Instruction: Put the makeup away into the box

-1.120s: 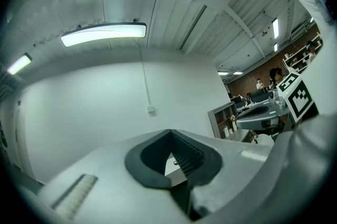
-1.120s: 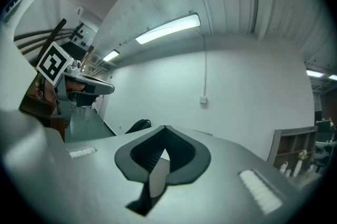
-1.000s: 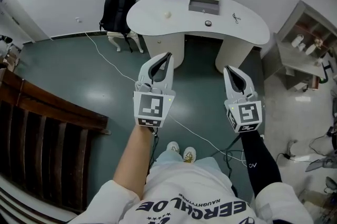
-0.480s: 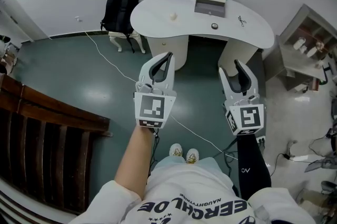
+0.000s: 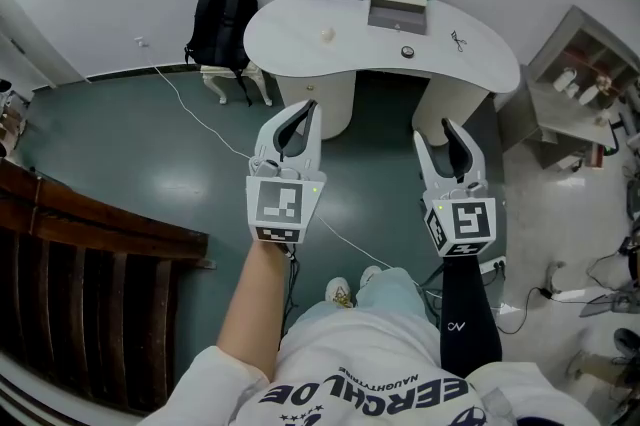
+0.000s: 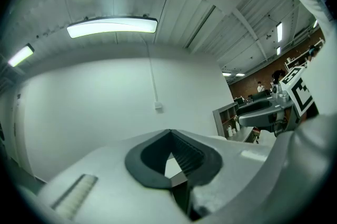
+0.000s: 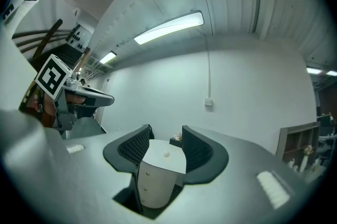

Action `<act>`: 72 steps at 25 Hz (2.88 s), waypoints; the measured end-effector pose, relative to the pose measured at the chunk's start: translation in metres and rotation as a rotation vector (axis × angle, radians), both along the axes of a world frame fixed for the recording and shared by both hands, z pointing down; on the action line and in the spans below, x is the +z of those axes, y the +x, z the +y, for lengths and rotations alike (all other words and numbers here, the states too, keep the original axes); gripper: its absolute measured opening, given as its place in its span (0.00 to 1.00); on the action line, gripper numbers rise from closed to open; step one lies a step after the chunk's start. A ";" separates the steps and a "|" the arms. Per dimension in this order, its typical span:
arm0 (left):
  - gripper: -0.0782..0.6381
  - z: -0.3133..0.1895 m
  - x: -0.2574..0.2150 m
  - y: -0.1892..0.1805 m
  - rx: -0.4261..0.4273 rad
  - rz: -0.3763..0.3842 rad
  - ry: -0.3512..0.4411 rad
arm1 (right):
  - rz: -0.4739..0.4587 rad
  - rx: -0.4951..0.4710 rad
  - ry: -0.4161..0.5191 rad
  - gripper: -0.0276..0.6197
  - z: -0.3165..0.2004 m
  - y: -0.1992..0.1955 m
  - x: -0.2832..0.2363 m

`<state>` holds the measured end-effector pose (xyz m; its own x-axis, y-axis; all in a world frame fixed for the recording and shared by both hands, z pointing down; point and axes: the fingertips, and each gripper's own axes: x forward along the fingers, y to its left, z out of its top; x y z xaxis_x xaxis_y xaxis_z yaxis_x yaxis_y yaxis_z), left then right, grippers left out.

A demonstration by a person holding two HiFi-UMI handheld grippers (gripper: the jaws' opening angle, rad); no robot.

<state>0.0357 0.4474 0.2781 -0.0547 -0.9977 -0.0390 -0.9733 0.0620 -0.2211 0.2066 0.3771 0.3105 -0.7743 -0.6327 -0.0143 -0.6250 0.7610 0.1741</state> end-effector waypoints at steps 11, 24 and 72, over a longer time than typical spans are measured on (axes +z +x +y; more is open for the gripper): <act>0.11 -0.062 0.005 -0.044 -0.038 0.006 -0.002 | -0.030 -0.038 -0.007 0.37 -0.070 -0.040 0.009; 0.11 -0.211 -0.007 -0.109 -0.123 -0.016 0.005 | -0.050 -0.150 -0.007 0.37 -0.238 -0.124 -0.002; 0.11 -0.488 0.019 -0.376 0.102 -0.031 0.004 | -0.053 -0.048 -0.083 0.38 -0.464 -0.408 0.027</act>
